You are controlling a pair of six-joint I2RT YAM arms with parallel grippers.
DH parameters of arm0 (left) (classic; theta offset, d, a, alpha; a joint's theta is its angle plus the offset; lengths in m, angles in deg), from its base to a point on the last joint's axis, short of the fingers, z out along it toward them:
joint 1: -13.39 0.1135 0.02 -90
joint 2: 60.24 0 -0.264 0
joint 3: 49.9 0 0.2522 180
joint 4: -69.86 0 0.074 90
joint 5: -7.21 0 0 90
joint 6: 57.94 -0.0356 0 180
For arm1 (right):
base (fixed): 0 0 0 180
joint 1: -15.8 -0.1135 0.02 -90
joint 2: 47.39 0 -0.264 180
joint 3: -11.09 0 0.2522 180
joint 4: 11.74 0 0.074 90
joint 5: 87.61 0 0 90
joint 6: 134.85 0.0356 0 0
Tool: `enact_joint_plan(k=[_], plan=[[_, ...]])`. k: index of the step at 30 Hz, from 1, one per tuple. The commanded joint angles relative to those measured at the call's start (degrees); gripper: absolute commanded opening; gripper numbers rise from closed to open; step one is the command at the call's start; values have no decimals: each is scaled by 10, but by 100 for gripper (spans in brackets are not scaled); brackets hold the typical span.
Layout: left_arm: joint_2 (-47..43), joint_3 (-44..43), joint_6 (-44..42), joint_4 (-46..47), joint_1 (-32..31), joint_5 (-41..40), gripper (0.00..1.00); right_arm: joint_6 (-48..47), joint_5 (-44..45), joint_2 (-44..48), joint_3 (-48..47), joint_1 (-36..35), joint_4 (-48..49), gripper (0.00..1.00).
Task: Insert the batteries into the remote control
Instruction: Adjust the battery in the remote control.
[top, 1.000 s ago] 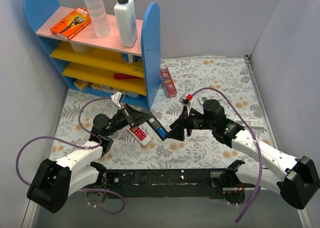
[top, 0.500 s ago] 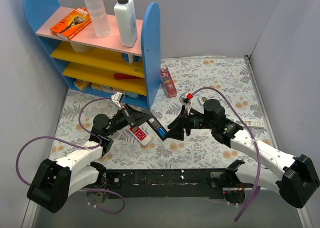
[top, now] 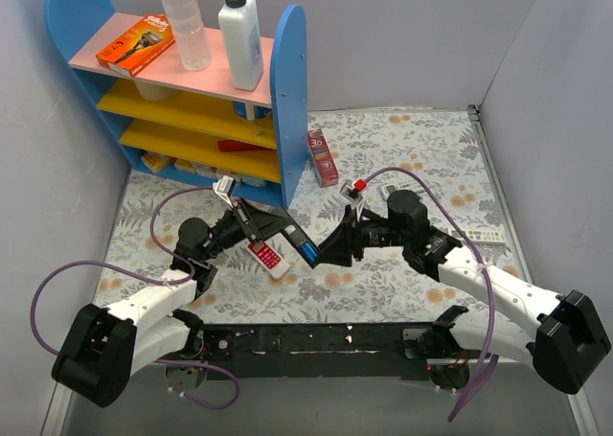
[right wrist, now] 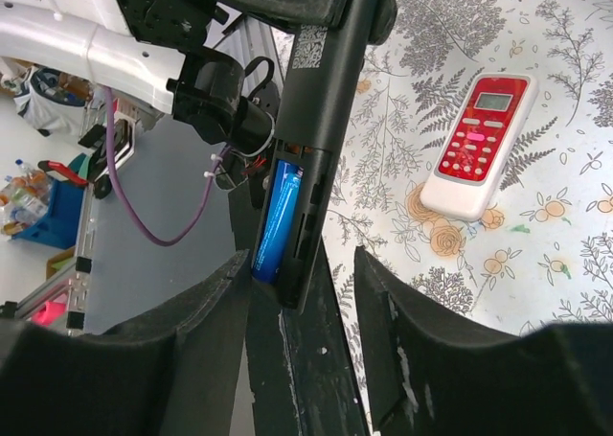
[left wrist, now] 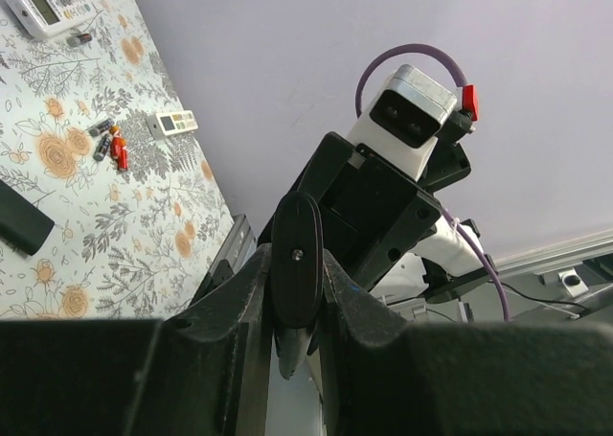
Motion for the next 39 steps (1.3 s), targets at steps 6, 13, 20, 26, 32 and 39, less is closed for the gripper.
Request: enact_joint_plan(k=[6, 13, 20, 26, 32, 39], plan=[[-11, -6, 24, 31, 0, 7, 0, 9, 8, -11, -3, -3, 49, 43], [-2, -8, 27, 43, -1, 41, 0, 29, 23, -30, -17, -3, 77, 32], [12, -13, 27, 46, -1, 82, 0, 39, 46, -39, -34, -3, 100, 24], [3, -15, 2, 39, -1, 93, 0, 73, 59, -59, -61, -3, 48, 9], [-43, -9, -49, 20, -1, 35, 0, 83, 107, -76, -100, -3, -113, 8], [-70, -11, -111, -59, -1, -13, 0, 57, 96, -51, -103, -3, -97, 43]])
